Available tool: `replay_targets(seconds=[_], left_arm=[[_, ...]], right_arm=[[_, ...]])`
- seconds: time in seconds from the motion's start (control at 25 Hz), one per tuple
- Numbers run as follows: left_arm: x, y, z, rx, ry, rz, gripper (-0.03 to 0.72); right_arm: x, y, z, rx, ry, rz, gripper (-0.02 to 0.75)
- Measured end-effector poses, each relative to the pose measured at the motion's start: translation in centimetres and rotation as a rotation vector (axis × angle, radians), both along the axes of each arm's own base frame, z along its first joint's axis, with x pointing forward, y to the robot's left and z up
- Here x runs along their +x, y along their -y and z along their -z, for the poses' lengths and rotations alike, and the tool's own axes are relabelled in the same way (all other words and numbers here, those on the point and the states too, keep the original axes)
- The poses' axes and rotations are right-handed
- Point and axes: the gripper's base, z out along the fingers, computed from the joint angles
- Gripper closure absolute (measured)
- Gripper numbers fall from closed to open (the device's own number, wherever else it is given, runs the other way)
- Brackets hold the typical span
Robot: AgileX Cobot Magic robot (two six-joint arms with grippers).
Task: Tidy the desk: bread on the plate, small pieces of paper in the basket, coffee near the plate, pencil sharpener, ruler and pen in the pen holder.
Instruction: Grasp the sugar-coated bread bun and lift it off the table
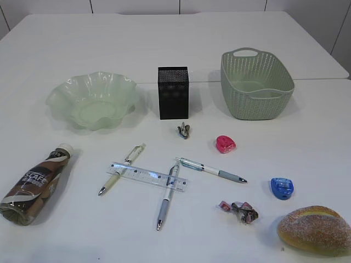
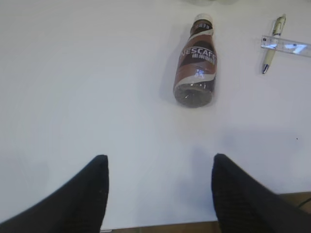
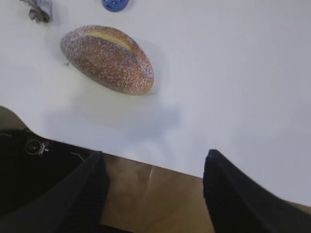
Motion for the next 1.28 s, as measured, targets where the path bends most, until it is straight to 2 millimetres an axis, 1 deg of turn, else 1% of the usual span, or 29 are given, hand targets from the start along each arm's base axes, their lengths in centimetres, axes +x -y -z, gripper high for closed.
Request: replay_targets(seconds=[0.04, 0.12, 0.2, 0.24, 0.28, 0.32, 0.36, 0.52, 0.56, 0.6, 0.72, 0.96, 1.12, 1.16, 1.28], left_arm=[[0.1, 0.0, 0.0, -0.002, -0.009, 0.001, 0.221], [0.4, 0.0, 0.0, -0.003, -0.025, 0.001, 0.221], [0.6, 0.0, -0.1, -0.004, -0.038, 0.001, 0.221], [0.6, 0.0, -0.4, -0.004, -0.039, 0.001, 0.221], [0.6, 0.0, -0.9, -0.002, -0.033, 0.001, 0.221], [0.7, 0.0, -1.2, -0.002, -0.033, 0.001, 0.221], [0.8, -0.1, -1.7, -0.002, -0.029, 0.001, 0.221], [1.1, -0.1, -3.3, 0.001, -0.015, 0.000, 0.221], [1.1, -0.1, -3.6, 0.003, -0.010, -0.001, 0.221], [1.2, -0.1, -3.7, 0.002, -0.011, -0.002, 0.221], [1.1, -0.2, -3.8, 0.009, -0.020, -0.005, 0.221], [0.7, -0.3, -3.3, 0.020, -0.087, -0.009, 0.221], [0.7, -0.3, -3.3, 0.021, -0.089, -0.010, 0.221], [0.7, -0.3, -3.3, 0.021, -0.089, -0.010, 0.221], [0.7, -0.3, -3.3, 0.022, -0.089, -0.010, 0.221]], right_arm=[[0.6, -0.2, 0.2, -0.025, -0.029, -0.064, 0.242], [1.0, -0.3, 0.4, -0.037, -0.046, -0.098, 0.242], [2.1, -0.7, 0.7, -0.050, -0.068, -0.145, 0.241], [2.5, -0.8, 0.8, -0.054, -0.073, -0.157, 0.241], [3.4, -1.0, 1.1, -0.062, -0.094, -0.181, 0.241], [3.6, -1.0, 1.1, -0.065, -0.094, -0.186, 0.241], [4.6, -1.2, 1.2, -0.075, -0.109, -0.210, 0.241], [6.7, -1.5, 0.8, -0.100, -0.110, -0.265, 0.242], [6.9, -1.5, 0.7, -0.103, -0.107, -0.271, 0.242], [7.6, -1.8, 0.5, -0.113, -0.105, -0.301, 0.242], [8.6, -2.1, 0.3, -0.121, -0.096, -0.329, 0.241], [8.7, -2.1, 0.5, -0.123, -0.122, -0.333, 0.234], [8.5, -2.3, 0.5, -0.138, -0.133, -0.376, 0.204], [8.4, -2.7, 0.5, -0.144, -0.132, -0.419, 0.184], [8.4, -2.9, 0.5, -0.143, -0.131, -0.430, 0.181]])
